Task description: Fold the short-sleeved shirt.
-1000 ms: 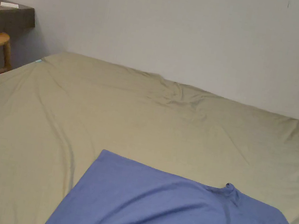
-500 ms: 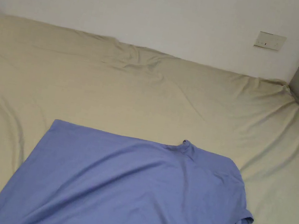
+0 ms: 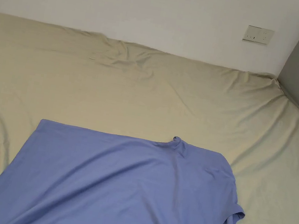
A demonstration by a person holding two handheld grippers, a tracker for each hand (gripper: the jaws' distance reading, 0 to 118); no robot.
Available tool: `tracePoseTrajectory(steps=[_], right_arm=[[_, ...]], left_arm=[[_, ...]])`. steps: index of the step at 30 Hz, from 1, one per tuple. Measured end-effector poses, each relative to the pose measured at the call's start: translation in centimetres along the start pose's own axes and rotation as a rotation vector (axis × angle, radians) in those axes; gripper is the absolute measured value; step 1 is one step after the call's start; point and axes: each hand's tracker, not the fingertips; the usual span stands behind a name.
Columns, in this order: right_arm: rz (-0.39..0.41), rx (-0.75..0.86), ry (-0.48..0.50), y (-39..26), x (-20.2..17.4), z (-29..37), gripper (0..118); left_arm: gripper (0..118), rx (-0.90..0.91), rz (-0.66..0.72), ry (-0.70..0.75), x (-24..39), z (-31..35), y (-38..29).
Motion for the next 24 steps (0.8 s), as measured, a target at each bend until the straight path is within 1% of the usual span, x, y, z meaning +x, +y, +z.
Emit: tracePoseTrajectory(steps=[3,4,6,11,14,16,20,21,22,23,24], right_arm=[[0.022,0.037,-0.001,1.4,-0.5,1.0,10],[0.024,0.051,0.015,2.3,-0.8,1.4,10],[0.018,0.102,0.047,4.4,-1.5,1.9,10],[0.047,0.202,0.076,11.0,-3.6,1.1,10],[0.055,0.23,0.084,15.4,-5.1,-1.3,10],[0.068,0.231,0.065,17.7,-6.3,-3.6,10],[0.085,0.212,0.045,20.2,-7.8,-7.6,10],[0.087,0.206,0.041,20.7,-8.1,-8.5,12],[0.087,0.192,0.036,21.0,-8.3,-9.6,16],[0.092,0.186,0.034,21.2,-8.4,-10.4,16],[0.104,0.18,0.035,21.3,-8.4,-11.5,19]], left_arm=[[16,0.042,-0.018,-0.003,0.7,0.9,1.1],[15,0.09,-0.023,-0.019,1.0,1.2,1.8],[15,0.114,-0.02,-0.06,1.8,1.3,3.8],[15,0.165,-0.118,-0.096,5.4,-0.5,9.6],[15,0.187,-0.15,-0.1,7.9,-2.6,12.9],[15,0.199,-0.177,-0.094,9.4,-4.4,14.6],[15,0.164,-0.196,-0.049,11.3,-7.9,16.4],[15,0.15,-0.194,-0.041,11.5,-8.8,16.6],[15,0.141,-0.189,-0.032,11.7,-9.6,16.8],[15,0.136,-0.188,-0.026,11.7,-10.1,16.8],[15,0.127,-0.189,-0.015,11.6,-10.8,16.8]])
